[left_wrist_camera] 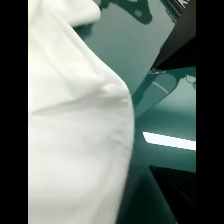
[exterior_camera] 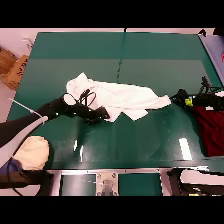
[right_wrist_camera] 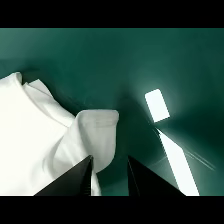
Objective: Fold the shirts.
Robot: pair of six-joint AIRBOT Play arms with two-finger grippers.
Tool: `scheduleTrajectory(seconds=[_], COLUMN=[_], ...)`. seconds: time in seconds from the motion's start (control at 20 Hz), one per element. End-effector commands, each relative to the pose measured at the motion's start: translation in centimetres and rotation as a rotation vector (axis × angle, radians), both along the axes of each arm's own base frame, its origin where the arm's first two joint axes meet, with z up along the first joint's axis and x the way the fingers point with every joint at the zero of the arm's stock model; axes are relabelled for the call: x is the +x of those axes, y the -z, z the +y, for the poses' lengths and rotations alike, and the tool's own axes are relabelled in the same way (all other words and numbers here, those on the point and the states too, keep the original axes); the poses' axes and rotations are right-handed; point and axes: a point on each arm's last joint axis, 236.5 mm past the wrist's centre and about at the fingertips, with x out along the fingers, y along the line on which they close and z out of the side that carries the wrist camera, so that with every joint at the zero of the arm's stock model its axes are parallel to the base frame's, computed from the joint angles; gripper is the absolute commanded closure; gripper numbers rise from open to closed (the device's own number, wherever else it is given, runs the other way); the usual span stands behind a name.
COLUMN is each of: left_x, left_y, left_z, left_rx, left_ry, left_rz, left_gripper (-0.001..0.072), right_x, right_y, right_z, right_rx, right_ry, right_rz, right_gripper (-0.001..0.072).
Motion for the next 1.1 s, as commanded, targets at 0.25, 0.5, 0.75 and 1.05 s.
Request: scheduleTrajectory(seconds=[0.25,0.5,0.75,1.05], left_x=[2.8,2.8,3.0,4.3], left_y=[1.9,1.7,1.5,1.7], left_z=[0.3,4.0,7.7,10.9], left_rx=[0.066,0.091,0.09,0.113], left_ry=[-0.036,0.029,0.037,0.006], left_rz=[-0.156,-0.087,-0.035,-0.048], left_gripper=[0.0685,0.0685,0.0686,0.0685], right_x=[0.0,-0.1,0.0,-3.1], right_y=[0.4,0.8,1.6,1.1], right_z=[1.0,1.1,4.5,6.3], right_rx=[0.013,0.018,0.147,0.208], right_ry=[-0.022,-0.024,-0.054,-0.179], right_rz=[0.013,0.024,0.055,0.138], right_gripper=[0.0458,0.0456,0.0457,0.0289])
